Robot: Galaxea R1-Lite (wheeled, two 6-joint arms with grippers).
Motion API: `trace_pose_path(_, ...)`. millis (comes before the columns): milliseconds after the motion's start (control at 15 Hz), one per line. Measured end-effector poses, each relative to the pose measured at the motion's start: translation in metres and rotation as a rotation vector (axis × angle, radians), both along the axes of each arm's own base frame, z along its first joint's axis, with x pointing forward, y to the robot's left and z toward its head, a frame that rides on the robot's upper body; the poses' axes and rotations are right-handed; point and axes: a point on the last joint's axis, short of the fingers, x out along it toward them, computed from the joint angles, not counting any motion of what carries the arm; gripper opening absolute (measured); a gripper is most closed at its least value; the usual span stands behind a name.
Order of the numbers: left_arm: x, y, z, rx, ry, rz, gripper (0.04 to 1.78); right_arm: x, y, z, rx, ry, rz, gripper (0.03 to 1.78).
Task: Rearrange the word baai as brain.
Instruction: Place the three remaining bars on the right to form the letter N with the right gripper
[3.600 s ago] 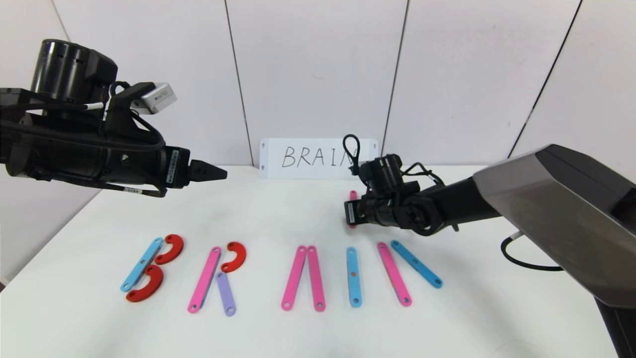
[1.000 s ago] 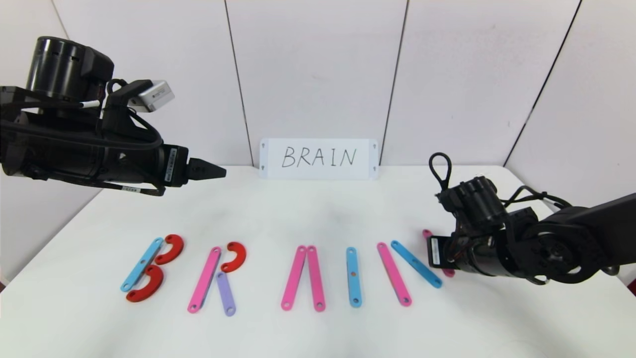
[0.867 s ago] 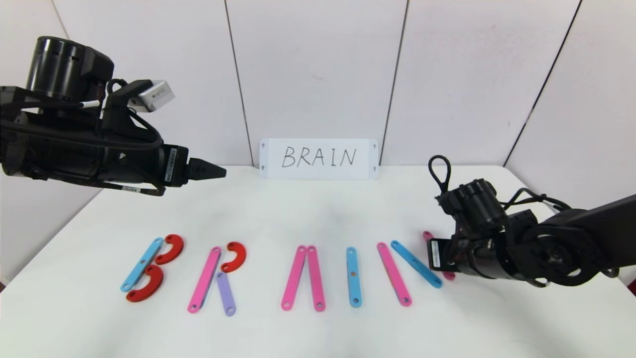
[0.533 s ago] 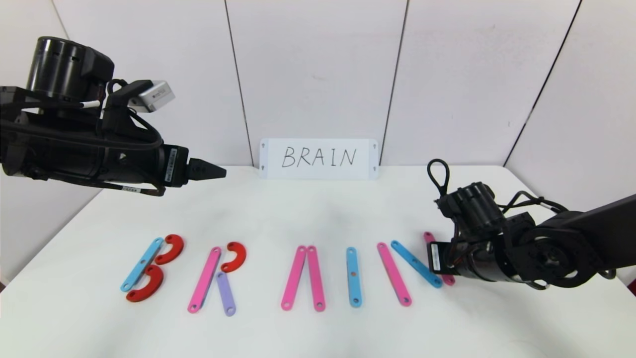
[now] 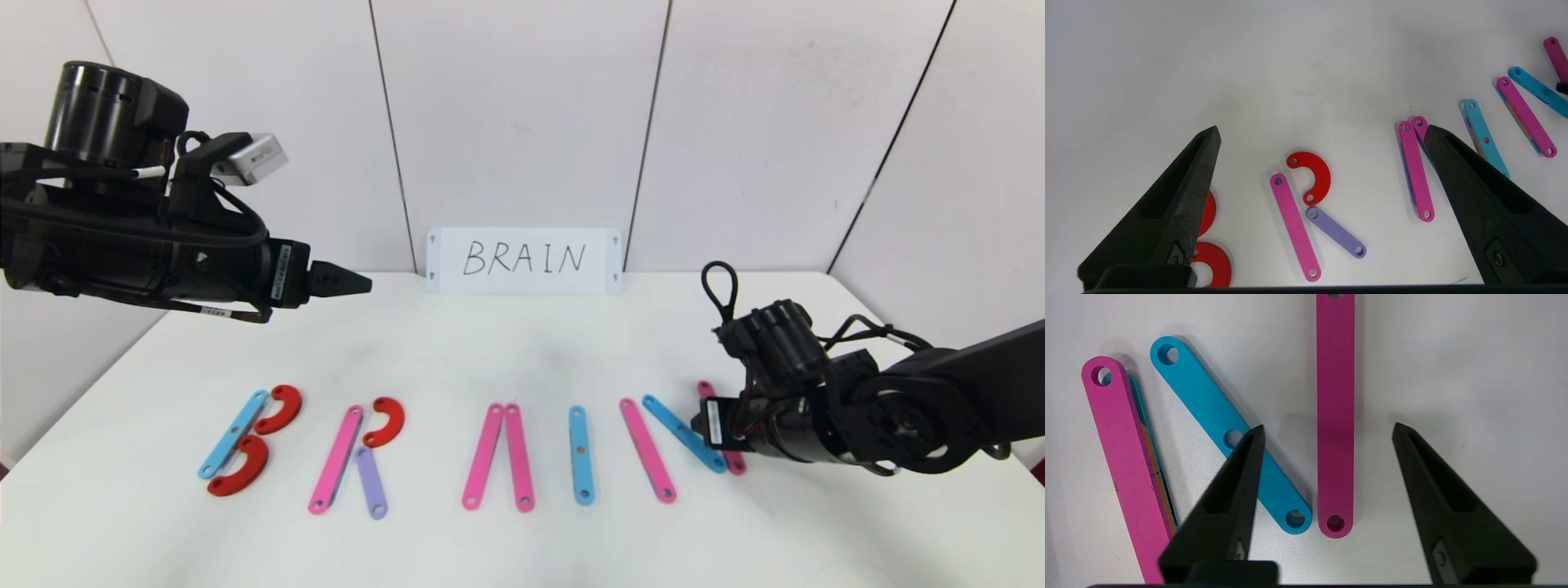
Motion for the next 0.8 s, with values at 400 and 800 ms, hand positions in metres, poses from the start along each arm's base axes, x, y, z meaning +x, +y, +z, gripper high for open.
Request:
trace_pose_path(400,0.0,0.0,0.0,0.0,0.0,-0.001,1.74,0.002,0.018,0.016,0.011,-0.057,0.055,1.73)
trace_pose_path(800,0.0,0.0,0.0,0.0,0.0,0.0,1.74,0.002,0.049,0.017,-0.017,-0.074,0.152,1.73)
